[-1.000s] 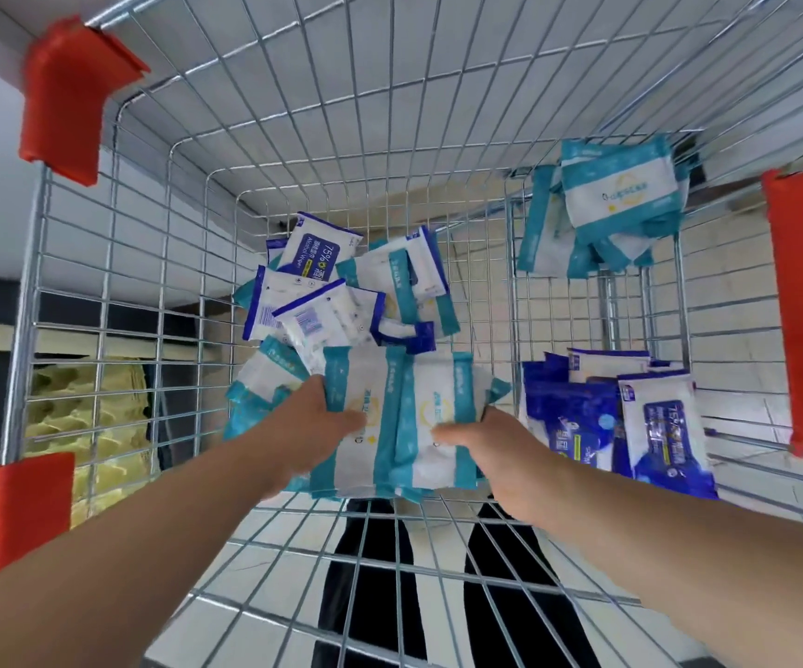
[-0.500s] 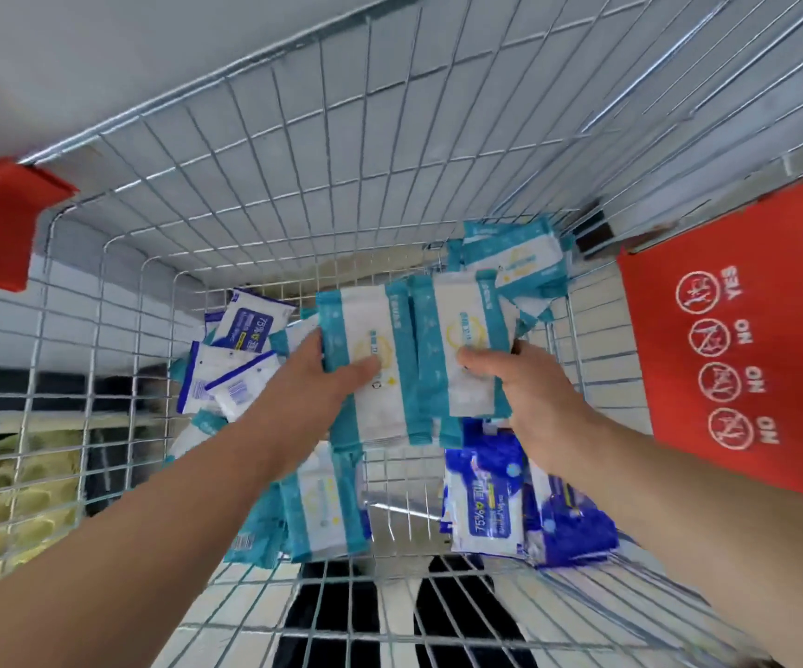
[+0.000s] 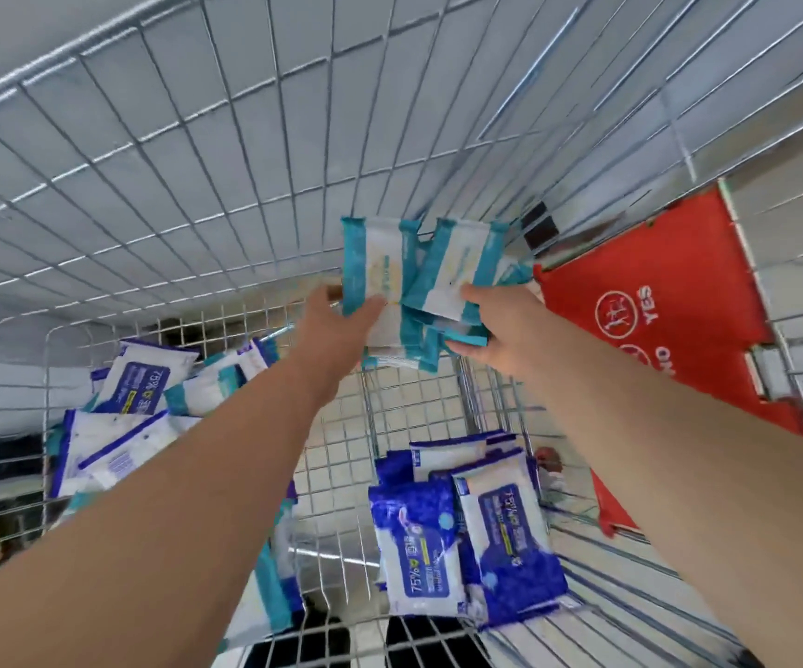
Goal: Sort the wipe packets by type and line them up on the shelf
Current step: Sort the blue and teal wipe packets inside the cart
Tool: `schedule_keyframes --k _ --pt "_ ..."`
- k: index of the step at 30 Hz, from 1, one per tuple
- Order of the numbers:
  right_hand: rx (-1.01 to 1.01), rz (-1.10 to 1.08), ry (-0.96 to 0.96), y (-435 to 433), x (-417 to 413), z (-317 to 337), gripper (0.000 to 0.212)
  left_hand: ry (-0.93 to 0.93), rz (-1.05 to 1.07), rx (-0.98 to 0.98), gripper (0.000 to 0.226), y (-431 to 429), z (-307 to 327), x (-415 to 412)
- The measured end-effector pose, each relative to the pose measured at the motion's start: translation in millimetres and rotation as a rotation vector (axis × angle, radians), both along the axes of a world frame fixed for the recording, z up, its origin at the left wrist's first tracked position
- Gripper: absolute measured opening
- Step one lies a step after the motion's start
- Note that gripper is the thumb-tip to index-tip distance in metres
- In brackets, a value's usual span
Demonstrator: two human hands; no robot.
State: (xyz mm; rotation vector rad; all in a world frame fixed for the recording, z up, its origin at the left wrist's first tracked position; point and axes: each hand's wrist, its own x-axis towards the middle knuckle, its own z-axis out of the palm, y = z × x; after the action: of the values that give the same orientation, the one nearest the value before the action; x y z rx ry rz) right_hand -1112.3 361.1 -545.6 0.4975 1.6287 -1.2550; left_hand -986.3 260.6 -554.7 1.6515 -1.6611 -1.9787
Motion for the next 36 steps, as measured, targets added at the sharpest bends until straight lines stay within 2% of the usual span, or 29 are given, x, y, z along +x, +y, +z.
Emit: schedule_keyframes --k 1,3,6,8,10,12,14,16,20,24,29,33,36 --pt "-0.004 -0.02 -0.012 3 -2 -2 0.008 -0.021 -0.028 -0.041 0.038 -2 -1 0" --pt "-0.023 -0.104 -0.015 7 -3 -7 0.022 -0.052 -0.059 -0.097 0.034 -6 1 4" --pt "-0.078 -0.231 -0.015 10 3 -9 0.013 -0.039 -0.047 -0.102 0.029 -10 12 21" --pt "-0.111 -0.296 -0.022 9 10 -9 0.018 -0.041 -0.041 -0.123 0.027 -13 19 40" --pt "-0.079 -0.206 0.02 5 13 -14 0.018 -0.073 -0.047 -0.166 0.026 -18 25 60" --pt "-0.015 -0.008 0.037 0 15 -15 0.016 -0.074 -0.047 -0.172 0.025 -23 33 77" --pt "0.07 0.202 0.034 -3 15 -15 0.022 -0.03 -0.023 -0.14 0.023 -28 40 86" --pt "0.113 0.286 0.037 -1 15 -12 0.027 0.02 0.011 -0.089 0.023 -31 47 88" --pt "0.099 0.275 -0.024 15 9 0 0.028 0.118 0.009 0.004 0.024 -30 56 79" --pt "0.126 0.302 0.021 30 5 17 0.036 0.129 -0.042 0.037 0.025 -21 52 63" --pt "-0.083 0.209 -0.105 35 8 22 0.045 0.143 -0.115 0.141 0.024 -14 39 37" --pt "-0.078 0.184 -0.023 30 6 14 0.057 0.054 -0.261 -0.085 0.021 -18 24 9" --pt "-0.045 0.155 0.058 26 4 13 0.052 0.049 -0.243 -0.184 0.035 -24 19 -17"
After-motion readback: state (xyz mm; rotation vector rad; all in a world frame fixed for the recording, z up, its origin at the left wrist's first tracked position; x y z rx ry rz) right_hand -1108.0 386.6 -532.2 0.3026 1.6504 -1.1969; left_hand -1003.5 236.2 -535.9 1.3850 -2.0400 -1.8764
